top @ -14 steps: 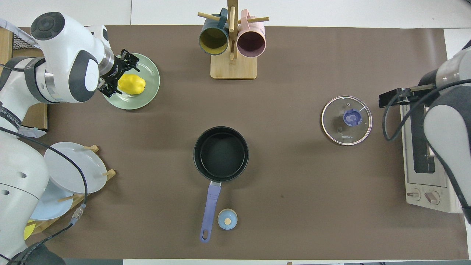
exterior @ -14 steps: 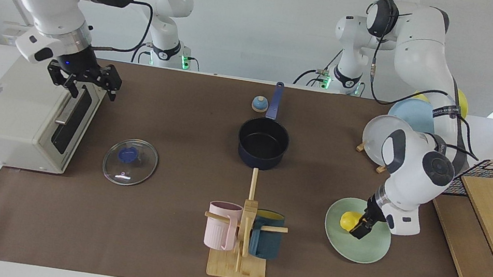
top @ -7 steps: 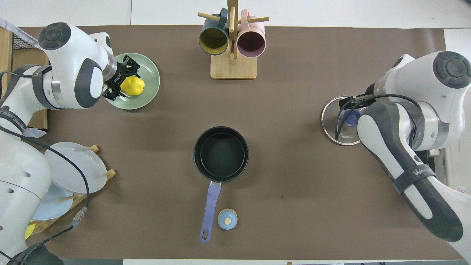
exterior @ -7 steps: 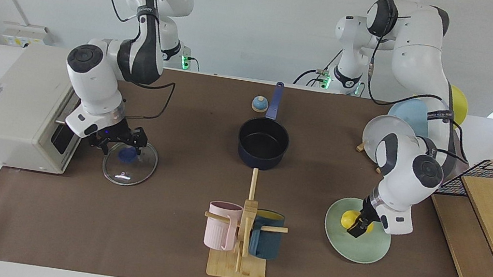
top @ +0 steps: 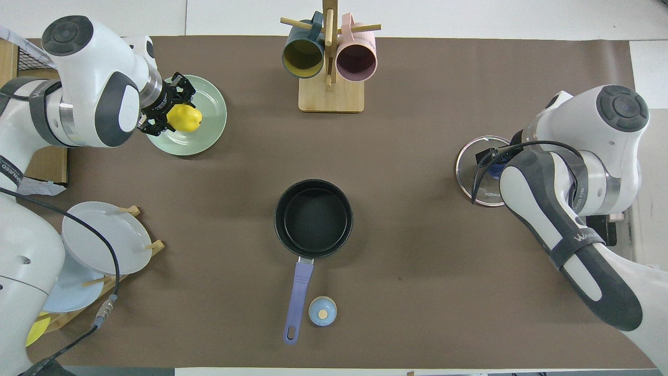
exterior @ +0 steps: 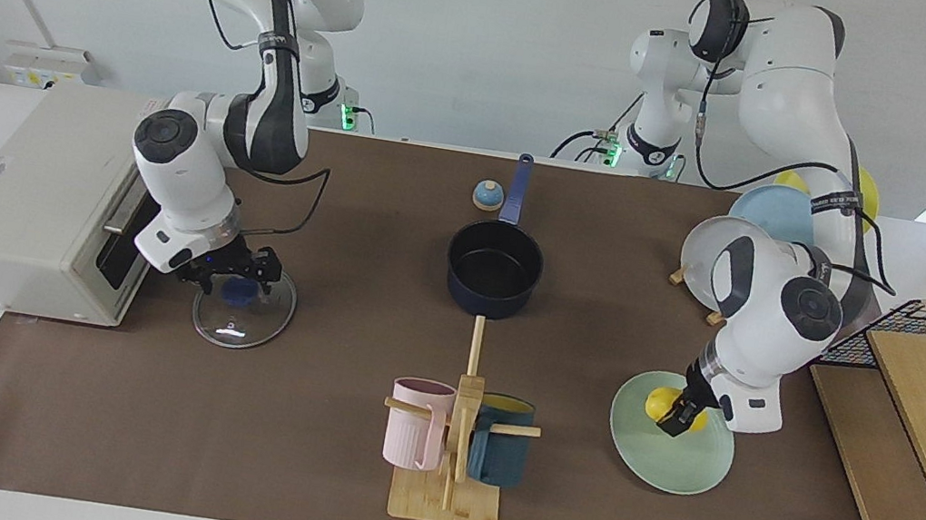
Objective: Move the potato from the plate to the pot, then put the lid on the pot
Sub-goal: 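Carry the potato into the pot while the right gripper grasps the lid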
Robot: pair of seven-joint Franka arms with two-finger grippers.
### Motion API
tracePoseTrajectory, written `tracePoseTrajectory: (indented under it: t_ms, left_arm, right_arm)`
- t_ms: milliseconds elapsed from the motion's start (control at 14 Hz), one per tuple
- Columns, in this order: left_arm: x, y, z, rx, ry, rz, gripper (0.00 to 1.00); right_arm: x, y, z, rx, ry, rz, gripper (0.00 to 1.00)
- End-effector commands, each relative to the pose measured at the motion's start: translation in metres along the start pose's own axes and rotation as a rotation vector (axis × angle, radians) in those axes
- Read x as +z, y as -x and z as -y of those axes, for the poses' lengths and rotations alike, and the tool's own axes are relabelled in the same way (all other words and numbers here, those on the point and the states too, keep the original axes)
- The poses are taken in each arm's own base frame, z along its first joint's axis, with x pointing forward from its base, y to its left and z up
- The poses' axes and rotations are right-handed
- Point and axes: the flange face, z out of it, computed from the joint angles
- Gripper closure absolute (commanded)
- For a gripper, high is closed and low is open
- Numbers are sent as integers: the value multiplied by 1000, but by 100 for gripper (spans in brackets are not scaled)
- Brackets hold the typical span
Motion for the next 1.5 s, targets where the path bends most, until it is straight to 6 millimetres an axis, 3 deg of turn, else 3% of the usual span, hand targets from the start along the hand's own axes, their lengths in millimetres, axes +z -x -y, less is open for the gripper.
tracePoseTrajectory:
  t_ms: [0, 143, 286, 500, 643, 786, 929, 1143, 1286, 1429]
  left_arm:
    - [-79, 60, -5, 74, -7, -10, 100]
    - [-104, 112, -12, 122, -11, 28, 100]
    - [-103, 174, -21, 145, -11, 53, 100]
    - [-79, 254, -25, 190, 24, 39, 100]
    - [-51, 300, -10, 239, 80, 19, 100]
    - [-24, 339, 9, 302, 97, 13, 100]
    - [-10, 355, 20, 341, 81, 17, 100]
    - [-3, 368, 21, 367, 70, 21, 100]
    - [7, 372, 24, 373, 77, 18, 100]
    - [13, 366, 22, 402, 100, 9, 100]
  right_arm:
    - [14, 7, -3, -14, -22, -14, 0]
    - [20, 10, -4, -42, -21, -15, 0]
    - [24, 10, -4, -63, -19, -24, 0]
    - [27, 10, -6, -63, -19, -19, 0]
    - [28, 12, -7, -61, -20, -15, 0]
    - [29, 13, -8, -63, -20, -10, 9]
    - [29, 14, -10, -69, -21, -6, 24]
    - [28, 13, -10, -78, -22, 0, 60]
    - [23, 11, -9, -82, -25, 7, 71]
    - [3, 1, -2, -94, -28, 10, 82]
